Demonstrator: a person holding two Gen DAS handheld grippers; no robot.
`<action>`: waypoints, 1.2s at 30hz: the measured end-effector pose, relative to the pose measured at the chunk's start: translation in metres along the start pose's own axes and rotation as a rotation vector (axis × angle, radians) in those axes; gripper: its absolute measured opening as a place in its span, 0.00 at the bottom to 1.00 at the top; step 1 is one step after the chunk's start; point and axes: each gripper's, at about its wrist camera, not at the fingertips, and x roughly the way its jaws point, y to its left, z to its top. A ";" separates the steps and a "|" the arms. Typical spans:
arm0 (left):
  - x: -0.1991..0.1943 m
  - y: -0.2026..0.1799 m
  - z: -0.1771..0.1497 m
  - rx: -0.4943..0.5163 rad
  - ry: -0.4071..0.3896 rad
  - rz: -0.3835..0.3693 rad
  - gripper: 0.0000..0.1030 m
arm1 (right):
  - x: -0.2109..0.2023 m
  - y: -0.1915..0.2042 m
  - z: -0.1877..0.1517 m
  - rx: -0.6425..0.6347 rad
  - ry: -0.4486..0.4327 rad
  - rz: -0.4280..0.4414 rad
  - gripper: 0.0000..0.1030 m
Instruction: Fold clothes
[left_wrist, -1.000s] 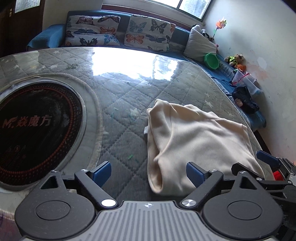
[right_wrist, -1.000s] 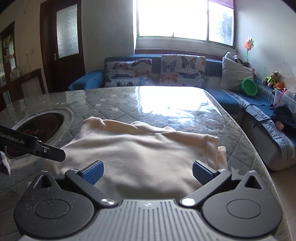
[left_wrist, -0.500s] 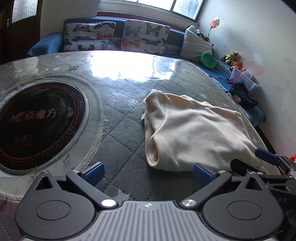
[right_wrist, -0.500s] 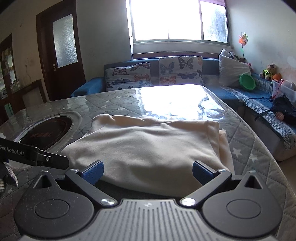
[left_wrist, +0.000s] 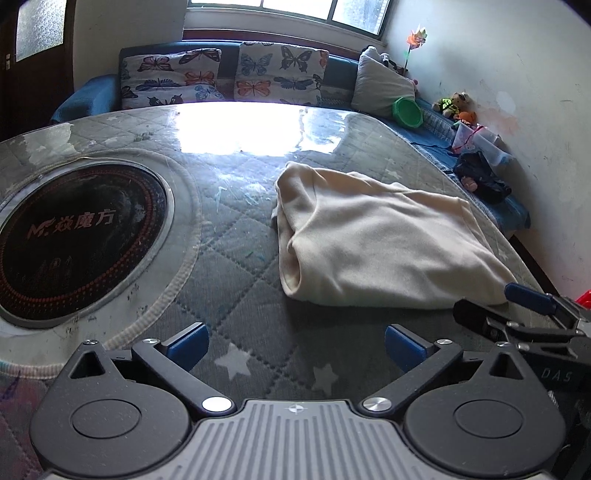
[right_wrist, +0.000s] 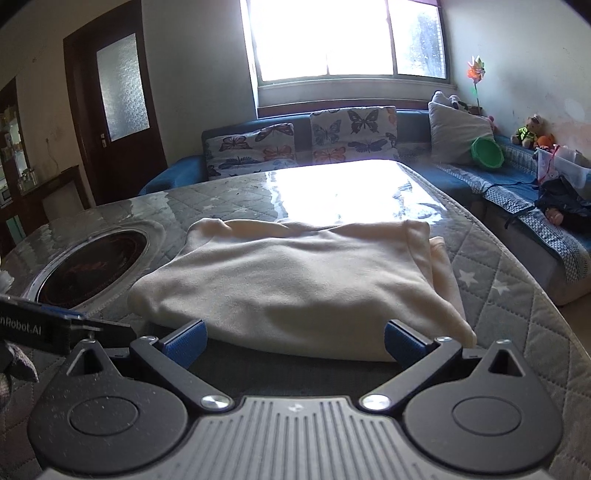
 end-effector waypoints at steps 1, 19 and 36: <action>0.000 0.000 -0.002 -0.001 0.003 0.002 1.00 | -0.001 0.000 0.000 0.000 0.000 -0.006 1.00; -0.004 -0.010 -0.025 0.052 0.045 0.045 1.00 | -0.015 0.000 -0.016 0.013 0.018 -0.021 1.00; -0.009 -0.019 -0.038 0.080 0.051 0.057 1.00 | -0.024 0.004 -0.027 0.005 0.016 -0.031 1.00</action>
